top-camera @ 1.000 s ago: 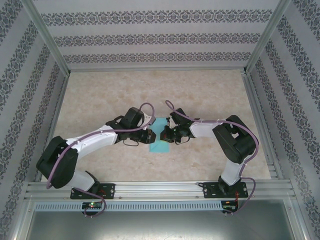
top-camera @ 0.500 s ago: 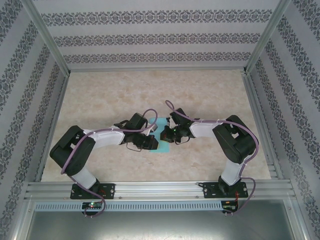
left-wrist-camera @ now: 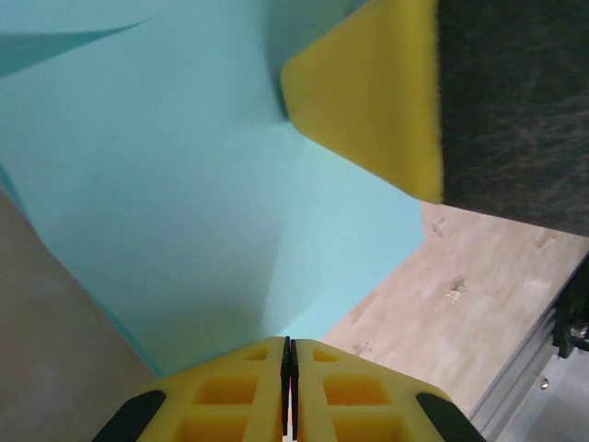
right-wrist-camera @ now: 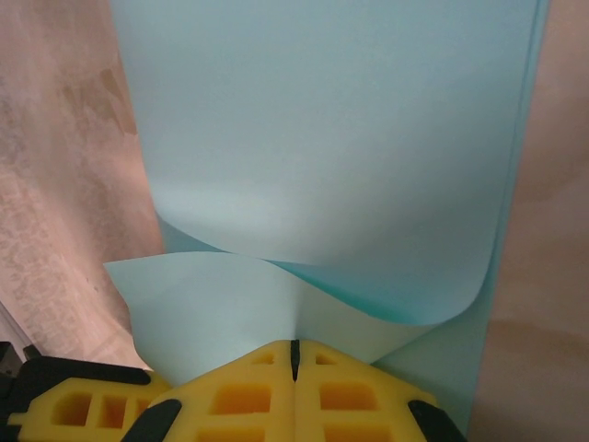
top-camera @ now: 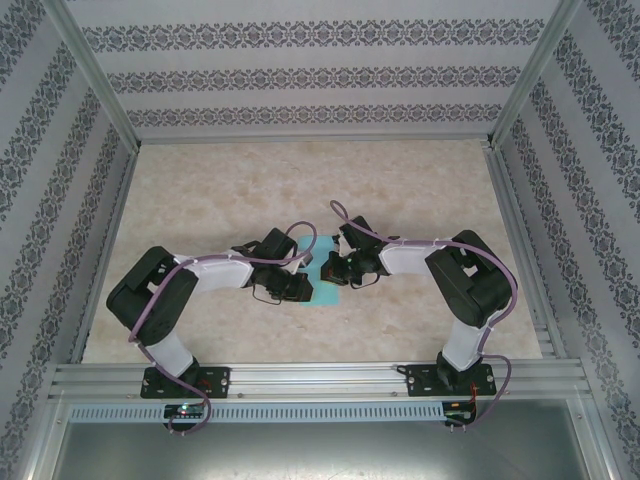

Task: Fold a paper plane with a square sheet of paper (fold left side to right side)
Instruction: Fold the triangle a second time at the center of the table.

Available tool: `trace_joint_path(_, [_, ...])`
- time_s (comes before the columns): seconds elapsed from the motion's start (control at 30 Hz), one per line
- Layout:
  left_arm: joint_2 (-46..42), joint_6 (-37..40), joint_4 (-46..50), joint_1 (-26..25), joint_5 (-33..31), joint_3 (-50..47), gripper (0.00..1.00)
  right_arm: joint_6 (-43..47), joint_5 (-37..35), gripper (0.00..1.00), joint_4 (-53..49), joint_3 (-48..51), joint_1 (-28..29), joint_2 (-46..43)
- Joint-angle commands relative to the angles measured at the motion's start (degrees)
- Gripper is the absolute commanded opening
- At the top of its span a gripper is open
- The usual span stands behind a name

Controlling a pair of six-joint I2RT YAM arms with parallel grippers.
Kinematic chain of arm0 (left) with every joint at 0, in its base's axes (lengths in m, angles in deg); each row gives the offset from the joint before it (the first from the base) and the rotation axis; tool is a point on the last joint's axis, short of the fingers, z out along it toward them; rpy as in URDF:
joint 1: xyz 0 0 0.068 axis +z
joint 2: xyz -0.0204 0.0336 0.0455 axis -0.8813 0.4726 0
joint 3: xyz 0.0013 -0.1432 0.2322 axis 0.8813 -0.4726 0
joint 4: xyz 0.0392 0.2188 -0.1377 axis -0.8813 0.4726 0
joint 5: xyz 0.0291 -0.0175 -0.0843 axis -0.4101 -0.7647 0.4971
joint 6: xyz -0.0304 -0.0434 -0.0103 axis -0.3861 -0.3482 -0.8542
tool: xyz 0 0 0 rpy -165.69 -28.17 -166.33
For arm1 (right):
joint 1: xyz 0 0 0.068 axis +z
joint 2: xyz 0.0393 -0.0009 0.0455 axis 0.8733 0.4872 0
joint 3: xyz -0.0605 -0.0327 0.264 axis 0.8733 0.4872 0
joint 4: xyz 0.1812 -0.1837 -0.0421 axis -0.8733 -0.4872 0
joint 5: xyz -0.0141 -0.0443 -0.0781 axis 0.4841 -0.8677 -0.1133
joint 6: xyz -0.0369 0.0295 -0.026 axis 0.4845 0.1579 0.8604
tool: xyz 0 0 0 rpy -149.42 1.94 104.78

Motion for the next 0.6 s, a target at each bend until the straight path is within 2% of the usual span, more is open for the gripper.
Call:
trace_joint_path(0.0, [1.11,1.96,2.97,-0.4,-1.79,1.24,0.13,1.16,-3.53,0.0,-4.61,0.12,-0.51,0.51])
trace_joint_path(0.57, [-1.57,0.62,2.24,-0.47,-2.97,-3.38,0.1,1.74,-3.57,0.0,-5.82,-0.08,-0.91,0.76])
